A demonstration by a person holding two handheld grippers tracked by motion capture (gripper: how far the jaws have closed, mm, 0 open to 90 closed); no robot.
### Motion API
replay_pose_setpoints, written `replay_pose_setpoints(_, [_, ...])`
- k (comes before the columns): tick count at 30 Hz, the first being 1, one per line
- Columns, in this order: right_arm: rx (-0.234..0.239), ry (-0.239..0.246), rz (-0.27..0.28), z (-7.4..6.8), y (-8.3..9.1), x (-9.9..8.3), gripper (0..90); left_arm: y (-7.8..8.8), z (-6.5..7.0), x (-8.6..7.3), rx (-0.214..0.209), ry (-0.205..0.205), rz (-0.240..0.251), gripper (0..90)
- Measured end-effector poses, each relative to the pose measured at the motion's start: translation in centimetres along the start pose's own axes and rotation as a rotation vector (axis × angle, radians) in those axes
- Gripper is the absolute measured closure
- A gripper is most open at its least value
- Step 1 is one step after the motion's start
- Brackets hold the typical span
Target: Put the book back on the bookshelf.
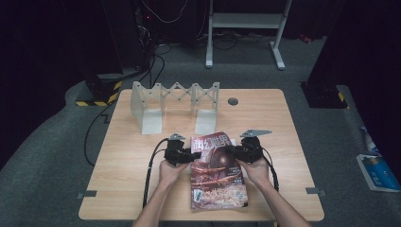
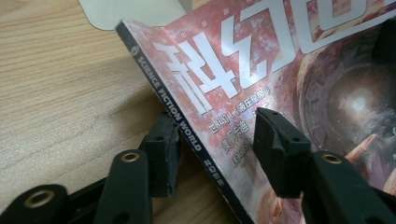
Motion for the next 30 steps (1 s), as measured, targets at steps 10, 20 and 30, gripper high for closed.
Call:
replay_pose_setpoints(10, [-0.008, -0.021, -0.014, 0.8, -0.6, -0.6, 82.9, 0.6, 0.2, 0.2, -0.044, 0.038, 0.006, 67.8])
replay_pose_setpoints(20, [-0.048, -0.028, -0.052, 1.8, -1.1, -1.4, 78.0, 0.6, 0.5, 0.4, -0.042, 0.055, 0.011, 70.3])
replay_pose_setpoints(30, [-0.066, -0.092, -0.072, 3.1, -1.4, -1.9, 67.7, 0.6, 0.9, 0.6, -0.060, 0.054, 0.022, 71.7])
Point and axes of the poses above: each handheld gripper's, and its own axes: y roughly backward along the jaws, x roughly out of its top, z roughly to its right, the point moved 10 cm from there along -y, roughly forward along the jaws, and after that the axes turned 1 degree about x, right-handed, at the moved point
